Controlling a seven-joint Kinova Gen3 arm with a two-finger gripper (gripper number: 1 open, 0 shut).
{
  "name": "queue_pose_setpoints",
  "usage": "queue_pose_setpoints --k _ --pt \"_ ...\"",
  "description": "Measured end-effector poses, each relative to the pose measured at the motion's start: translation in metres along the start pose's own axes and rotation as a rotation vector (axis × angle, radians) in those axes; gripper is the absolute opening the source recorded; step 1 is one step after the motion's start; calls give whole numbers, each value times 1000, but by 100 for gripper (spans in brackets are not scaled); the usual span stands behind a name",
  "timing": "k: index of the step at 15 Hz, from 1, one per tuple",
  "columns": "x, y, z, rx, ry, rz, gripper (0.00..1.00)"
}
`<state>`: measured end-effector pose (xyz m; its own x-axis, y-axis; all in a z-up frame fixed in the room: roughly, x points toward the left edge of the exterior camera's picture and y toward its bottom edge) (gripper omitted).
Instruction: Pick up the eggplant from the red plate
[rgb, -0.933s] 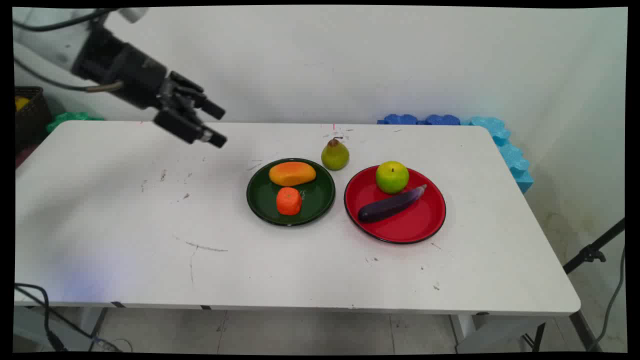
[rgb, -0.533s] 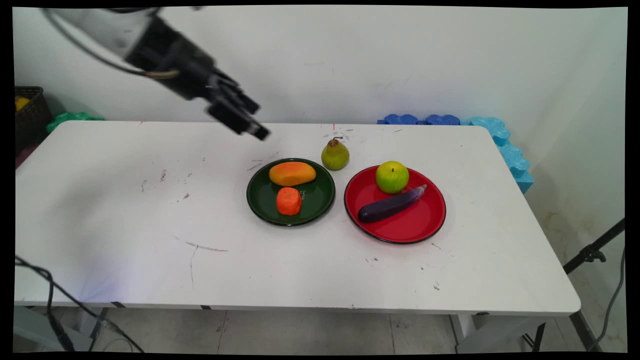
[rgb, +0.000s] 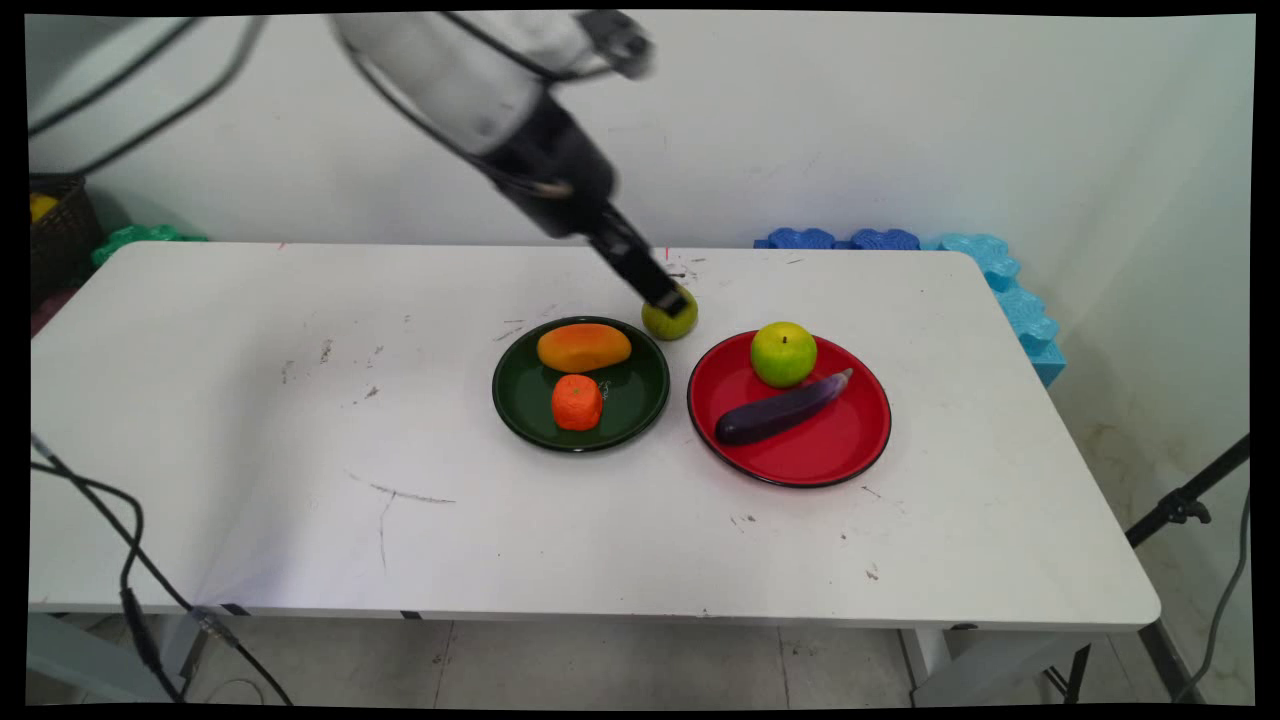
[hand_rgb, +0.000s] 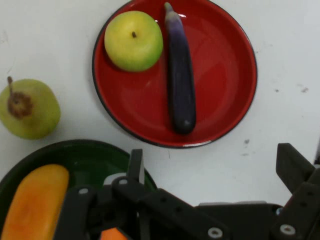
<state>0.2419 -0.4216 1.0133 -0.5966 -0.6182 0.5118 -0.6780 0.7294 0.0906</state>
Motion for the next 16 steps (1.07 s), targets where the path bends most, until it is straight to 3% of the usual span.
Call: queue_pose_setpoints --k 8,16 --pt "33 8 108 64 -101 -70 100" --pt "37 9 190 68 -153 -101 100"
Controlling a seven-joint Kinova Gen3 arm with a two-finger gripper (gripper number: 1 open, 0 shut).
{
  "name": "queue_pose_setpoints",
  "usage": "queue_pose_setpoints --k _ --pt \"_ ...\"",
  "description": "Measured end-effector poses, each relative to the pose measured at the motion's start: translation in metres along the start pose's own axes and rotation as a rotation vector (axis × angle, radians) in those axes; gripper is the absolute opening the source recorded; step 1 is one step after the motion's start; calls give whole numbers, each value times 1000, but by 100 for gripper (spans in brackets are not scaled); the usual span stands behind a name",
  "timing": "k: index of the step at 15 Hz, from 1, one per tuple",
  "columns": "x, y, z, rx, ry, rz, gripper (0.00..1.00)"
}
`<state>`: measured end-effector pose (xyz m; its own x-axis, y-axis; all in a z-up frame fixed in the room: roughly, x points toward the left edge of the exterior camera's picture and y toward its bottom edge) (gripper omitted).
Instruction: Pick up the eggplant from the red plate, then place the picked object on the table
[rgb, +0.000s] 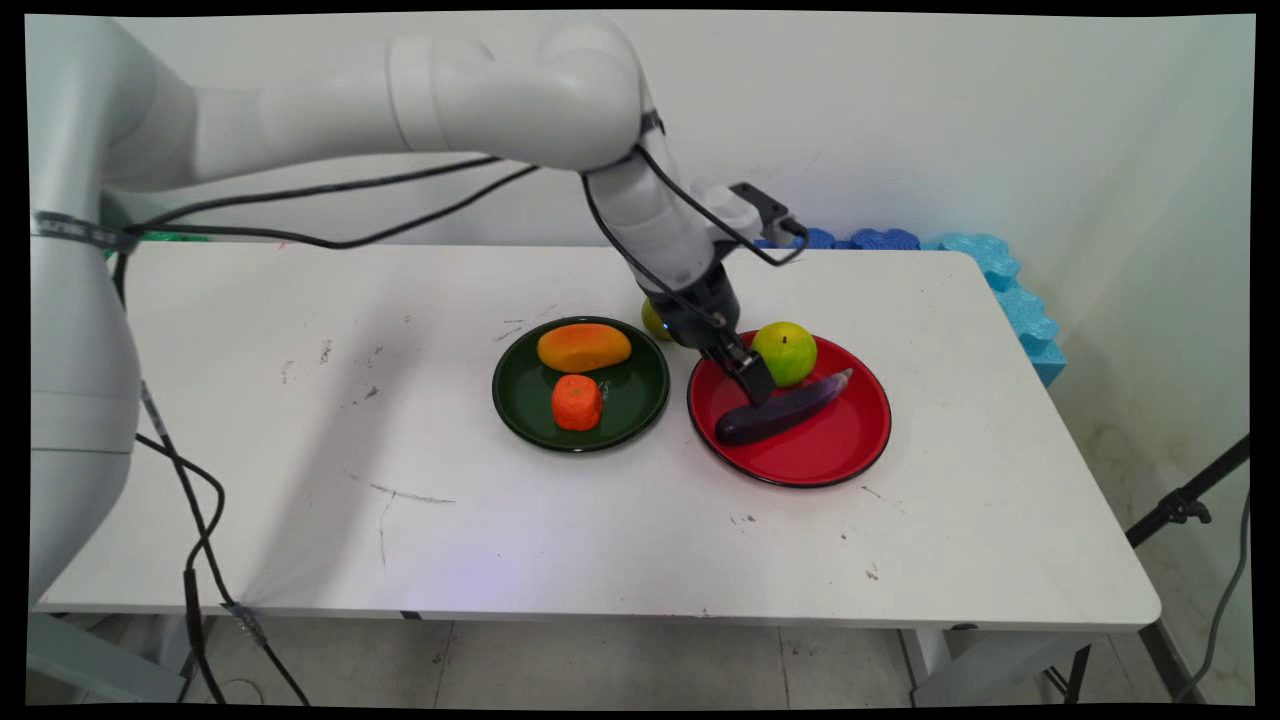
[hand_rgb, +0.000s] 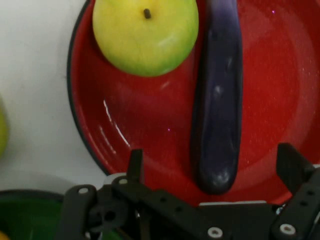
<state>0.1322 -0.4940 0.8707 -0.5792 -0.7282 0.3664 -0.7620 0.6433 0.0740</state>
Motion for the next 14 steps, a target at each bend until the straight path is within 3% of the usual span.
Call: queue_pose_setpoints --k 7,8,14 --pt "8 5 35 -9 -10 -2 100" --pt "9 6 40 -11 -9 -1 0" --pt "13 9 51 -25 5 15 0"
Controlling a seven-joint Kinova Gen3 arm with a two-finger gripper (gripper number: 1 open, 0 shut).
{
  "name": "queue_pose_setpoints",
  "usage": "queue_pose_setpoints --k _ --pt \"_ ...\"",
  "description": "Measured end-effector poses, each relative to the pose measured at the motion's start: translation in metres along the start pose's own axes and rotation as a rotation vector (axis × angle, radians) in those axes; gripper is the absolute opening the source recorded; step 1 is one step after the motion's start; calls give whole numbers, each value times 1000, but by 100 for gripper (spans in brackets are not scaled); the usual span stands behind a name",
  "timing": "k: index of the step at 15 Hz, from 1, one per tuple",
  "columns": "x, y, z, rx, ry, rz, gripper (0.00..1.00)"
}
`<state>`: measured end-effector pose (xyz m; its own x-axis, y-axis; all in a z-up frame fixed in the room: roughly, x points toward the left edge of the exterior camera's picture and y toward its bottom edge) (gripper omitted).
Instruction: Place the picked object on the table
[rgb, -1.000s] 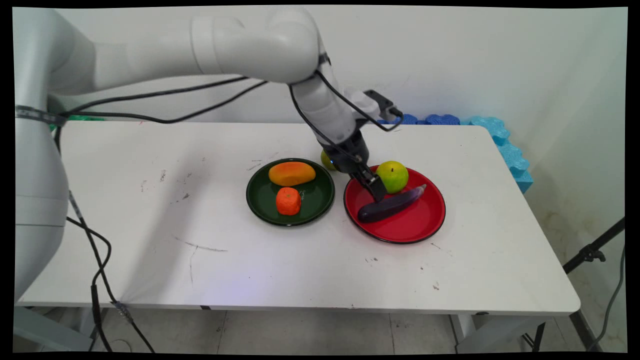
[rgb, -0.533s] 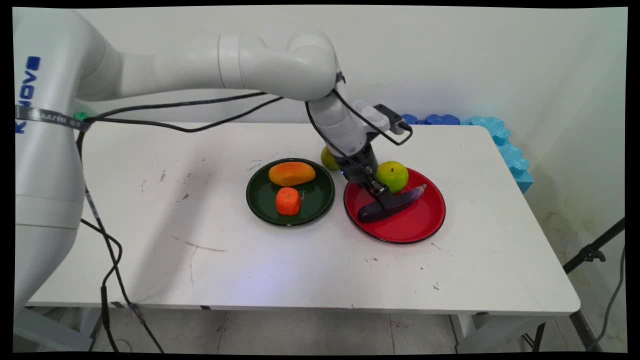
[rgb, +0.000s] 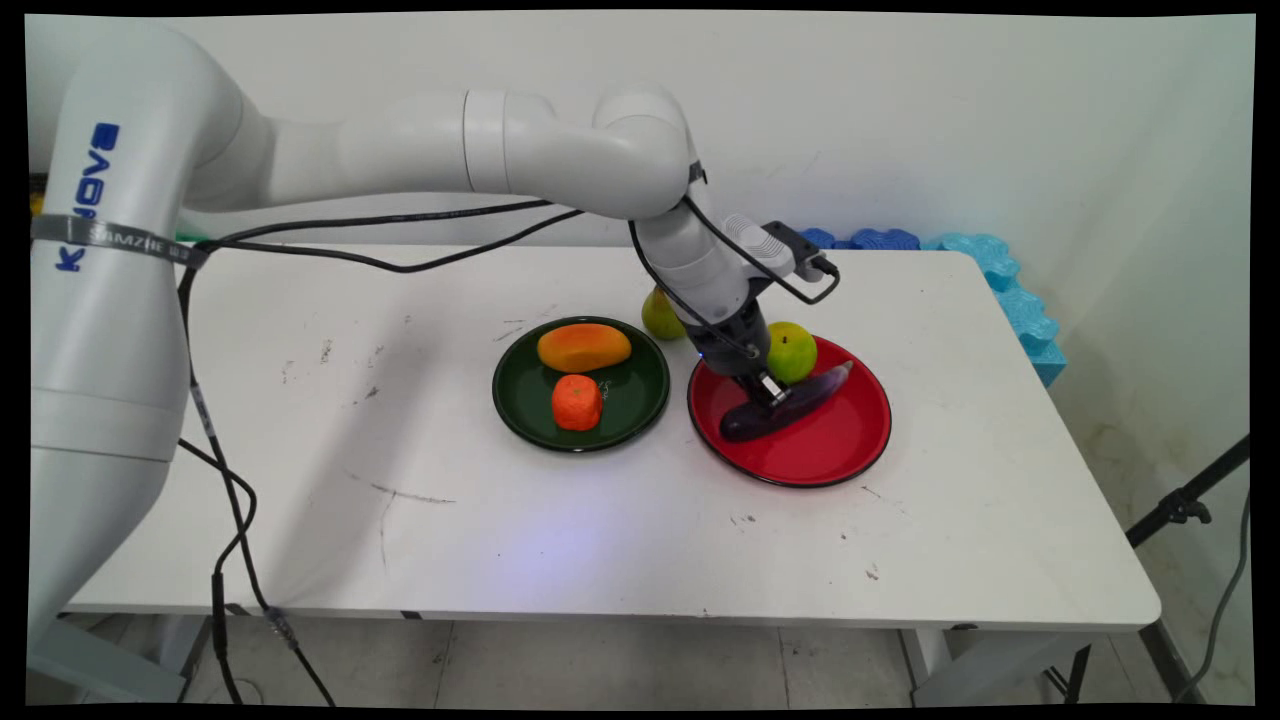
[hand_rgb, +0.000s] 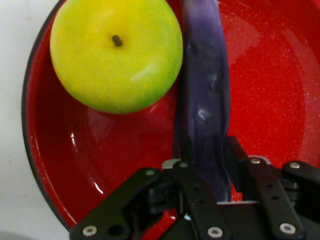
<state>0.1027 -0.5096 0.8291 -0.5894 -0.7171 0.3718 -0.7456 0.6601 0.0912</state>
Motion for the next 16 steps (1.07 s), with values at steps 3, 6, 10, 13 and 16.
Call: queue_pose_setpoints --k 3,6,10,13,16 --pt "0 3 -4 -6 13 13 0" --pt "3 9 -22 -15 38 35 0" --pt "7 27 -77 -56 86 120 0" --pt "-5 38 -123 -95 106 197 0" --pt "-29 44 -156 -128 102 267 0"
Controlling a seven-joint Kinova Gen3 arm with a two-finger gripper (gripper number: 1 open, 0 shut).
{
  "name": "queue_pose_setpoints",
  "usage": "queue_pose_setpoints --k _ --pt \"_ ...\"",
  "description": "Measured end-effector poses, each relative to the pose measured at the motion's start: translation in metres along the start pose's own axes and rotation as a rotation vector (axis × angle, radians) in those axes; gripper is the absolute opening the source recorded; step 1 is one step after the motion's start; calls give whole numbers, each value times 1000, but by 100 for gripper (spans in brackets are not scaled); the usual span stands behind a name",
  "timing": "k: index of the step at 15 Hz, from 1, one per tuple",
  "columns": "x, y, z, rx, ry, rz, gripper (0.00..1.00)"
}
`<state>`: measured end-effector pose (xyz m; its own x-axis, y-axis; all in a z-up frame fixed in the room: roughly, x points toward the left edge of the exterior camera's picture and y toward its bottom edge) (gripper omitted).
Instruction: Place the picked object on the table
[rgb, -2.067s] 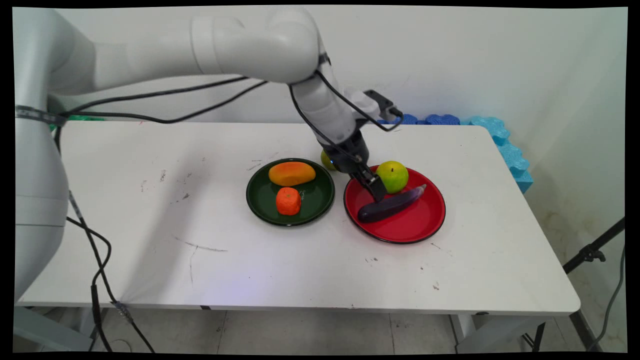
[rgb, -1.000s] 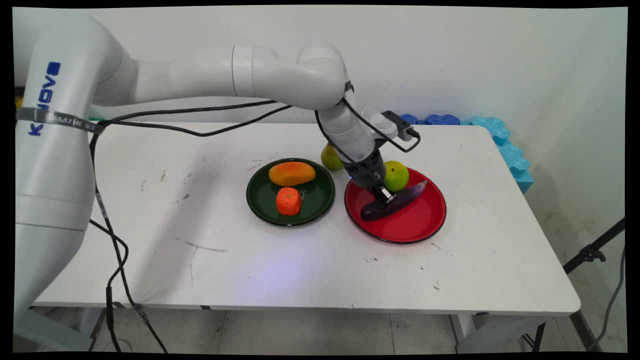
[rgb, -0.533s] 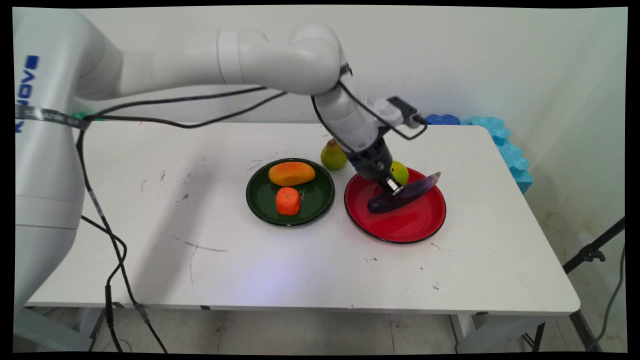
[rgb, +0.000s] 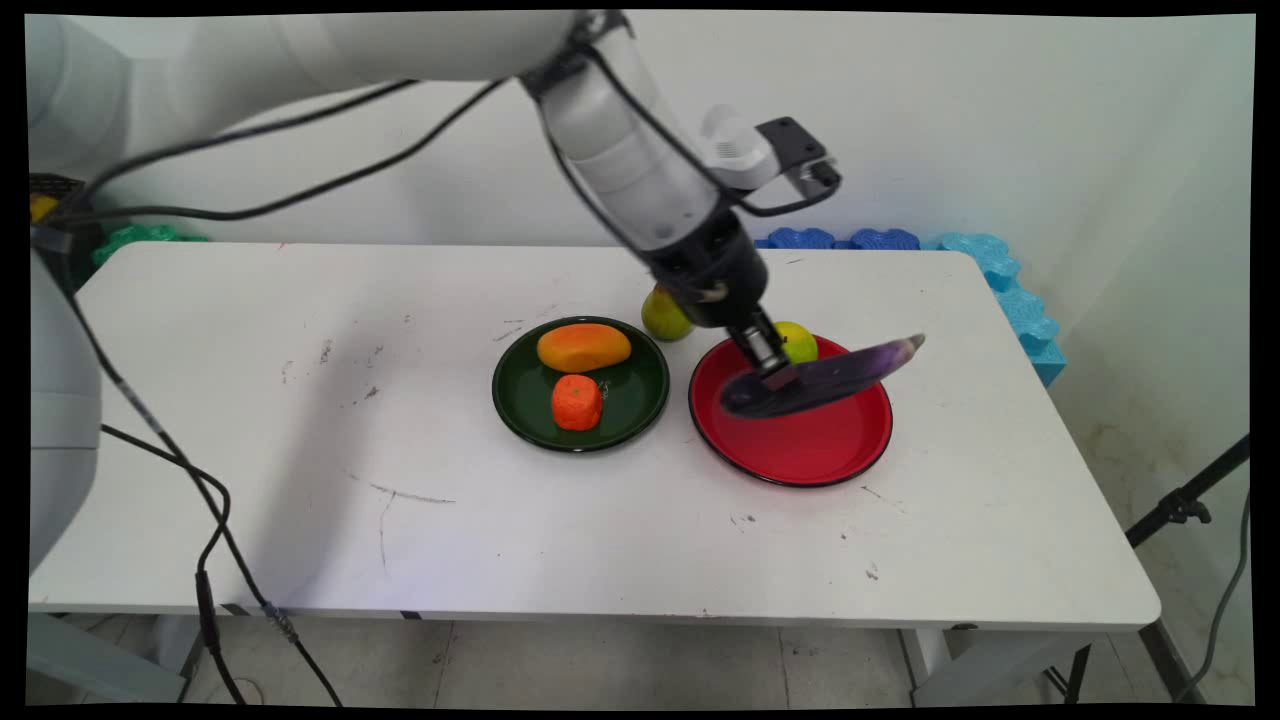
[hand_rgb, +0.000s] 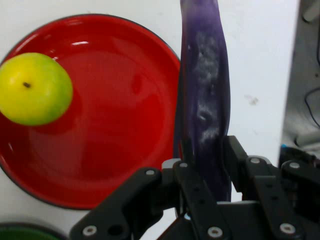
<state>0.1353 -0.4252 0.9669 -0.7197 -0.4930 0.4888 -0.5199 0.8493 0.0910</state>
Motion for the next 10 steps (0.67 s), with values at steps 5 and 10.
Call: queue_pose_setpoints --k 5,10 --pt "-45 17 -19 -24 -42 84 0" --pt "-93 19 0 -23 -99 113 0"
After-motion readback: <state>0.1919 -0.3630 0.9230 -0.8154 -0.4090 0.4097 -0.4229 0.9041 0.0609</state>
